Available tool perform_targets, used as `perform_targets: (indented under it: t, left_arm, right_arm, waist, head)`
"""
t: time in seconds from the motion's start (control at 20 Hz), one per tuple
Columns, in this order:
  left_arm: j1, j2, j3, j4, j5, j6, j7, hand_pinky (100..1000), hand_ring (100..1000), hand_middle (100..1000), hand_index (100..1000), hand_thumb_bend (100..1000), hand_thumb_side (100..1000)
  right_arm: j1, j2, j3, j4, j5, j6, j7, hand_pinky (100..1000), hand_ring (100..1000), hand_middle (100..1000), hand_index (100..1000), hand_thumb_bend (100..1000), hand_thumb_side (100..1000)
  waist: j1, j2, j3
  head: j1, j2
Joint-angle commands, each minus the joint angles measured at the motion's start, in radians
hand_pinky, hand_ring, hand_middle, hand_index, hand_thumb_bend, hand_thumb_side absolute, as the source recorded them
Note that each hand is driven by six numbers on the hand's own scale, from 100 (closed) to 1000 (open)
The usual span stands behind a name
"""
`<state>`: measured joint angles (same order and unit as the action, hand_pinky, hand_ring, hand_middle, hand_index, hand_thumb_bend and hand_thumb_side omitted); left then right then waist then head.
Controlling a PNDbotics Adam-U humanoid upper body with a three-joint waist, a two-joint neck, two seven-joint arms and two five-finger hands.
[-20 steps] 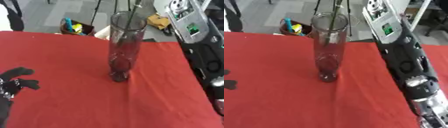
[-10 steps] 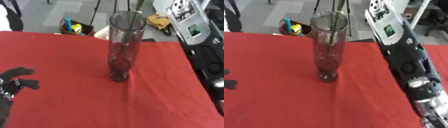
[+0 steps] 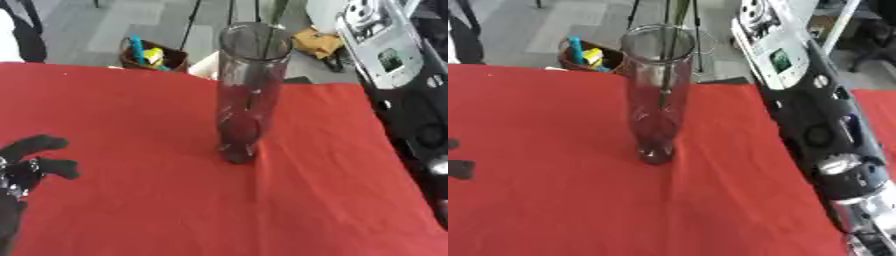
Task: Arrange flowers into the vase.
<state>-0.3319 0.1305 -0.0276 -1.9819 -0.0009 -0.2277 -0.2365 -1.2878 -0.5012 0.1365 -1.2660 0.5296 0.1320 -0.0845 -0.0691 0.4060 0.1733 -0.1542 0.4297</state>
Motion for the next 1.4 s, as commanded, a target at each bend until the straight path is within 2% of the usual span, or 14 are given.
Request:
perform_targets:
  t: [0.05, 0.6, 1.05, 1.4]
  left_arm:
    - [-0.006, 0.003, -0.004, -0.018, -0.003, 0.001, 0.001, 744, 596, 743, 851, 103, 1000]
    - [-0.008, 0.002, -0.003, -0.018, -0.003, 0.001, 0.002, 744, 597, 743, 851, 103, 1000]
    - [-0.008, 0.002, -0.002, -0.018, -0.004, 0.001, 0.004, 744, 598, 744, 851, 103, 1000]
    - [-0.007, 0.001, -0.003, -0.018, -0.004, 0.001, 0.003, 744, 598, 744, 852, 103, 1000]
  right_arm:
    - [-0.016, -0.034, -0.009, -0.025, 0.023, -0.003, 0.039, 545, 782, 462, 440, 100, 1000]
    - [0.012, -0.057, -0.012, -0.05, 0.032, -0.013, 0.117, 565, 796, 478, 463, 100, 1000]
    - [0.053, -0.08, -0.003, -0.08, 0.025, -0.014, 0.136, 573, 800, 484, 471, 100, 1000]
    - [0.065, -0.091, 0.007, -0.078, 0.042, -0.016, 0.206, 609, 828, 531, 542, 100, 1000]
  waist:
    - [0.005, -0.031, 0.002]
    - [0.006, -0.03, 0.0]
    - [0.009, -0.029, -0.003]
    - [0.011, -0.029, -0.007]
  head:
    - [0.002, -0.005]
    - [0.005, -0.007]
    - [0.006, -0.01]
    - [0.006, -0.012]
